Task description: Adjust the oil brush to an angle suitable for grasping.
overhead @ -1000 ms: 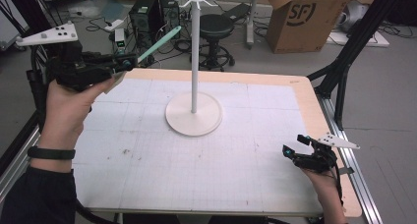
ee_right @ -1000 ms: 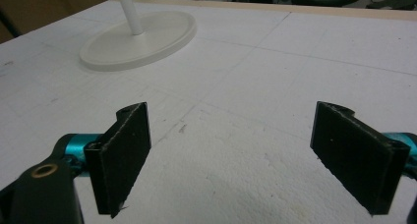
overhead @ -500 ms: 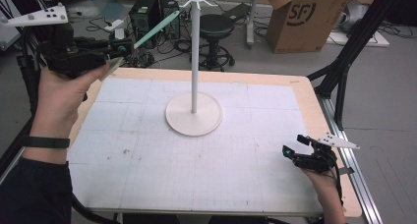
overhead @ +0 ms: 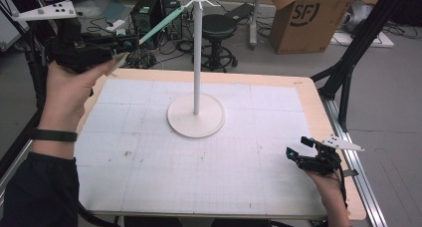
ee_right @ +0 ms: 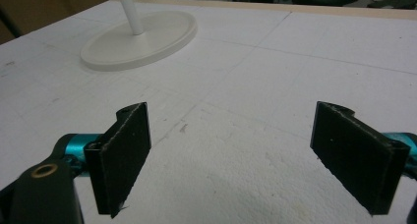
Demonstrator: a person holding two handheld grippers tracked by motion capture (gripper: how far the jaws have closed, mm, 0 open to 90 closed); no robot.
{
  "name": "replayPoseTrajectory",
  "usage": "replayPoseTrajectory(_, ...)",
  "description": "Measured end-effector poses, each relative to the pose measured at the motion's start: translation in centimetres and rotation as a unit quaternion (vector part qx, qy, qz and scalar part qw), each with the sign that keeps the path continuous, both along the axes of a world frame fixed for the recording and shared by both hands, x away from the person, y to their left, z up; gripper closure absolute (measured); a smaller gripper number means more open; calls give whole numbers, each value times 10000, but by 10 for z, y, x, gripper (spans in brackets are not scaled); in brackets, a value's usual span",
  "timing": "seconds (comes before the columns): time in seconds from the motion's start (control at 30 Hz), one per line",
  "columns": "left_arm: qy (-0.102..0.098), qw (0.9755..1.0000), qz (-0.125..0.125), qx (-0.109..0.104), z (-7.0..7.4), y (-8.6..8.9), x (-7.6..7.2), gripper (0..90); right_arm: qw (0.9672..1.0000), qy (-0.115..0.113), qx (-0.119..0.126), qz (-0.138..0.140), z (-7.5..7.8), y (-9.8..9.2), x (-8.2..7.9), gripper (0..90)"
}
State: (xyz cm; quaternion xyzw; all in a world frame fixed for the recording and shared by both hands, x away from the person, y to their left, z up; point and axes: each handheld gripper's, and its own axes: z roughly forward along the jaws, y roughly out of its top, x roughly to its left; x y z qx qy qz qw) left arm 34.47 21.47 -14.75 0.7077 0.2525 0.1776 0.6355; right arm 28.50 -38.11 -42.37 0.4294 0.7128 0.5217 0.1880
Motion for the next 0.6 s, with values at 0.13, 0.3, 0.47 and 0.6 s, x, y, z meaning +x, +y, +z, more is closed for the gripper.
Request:
replayPoseTrajectory(0.13, -1, 10000, 18, 5, -1, -1, 2, 822, 10000, 5, 7, 1, 0, 0, 0, 145)
replayPoseTrajectory(0.3, 24, 10000, 70, 56, -2, -2, 4, 822, 10000, -5, -2, 3, 0, 0, 0, 145)
replayPoseTrajectory(0.47, -12, 10000, 48, 31, -2, -3, 5, 822, 10000, -1, 1, 5, 0, 0, 0, 145)
replayPoseTrajectory(0.6, -36, 9999, 91, 76, -2, -4, 4, 822, 10000, 3, 2, 4, 0, 0, 0, 145)
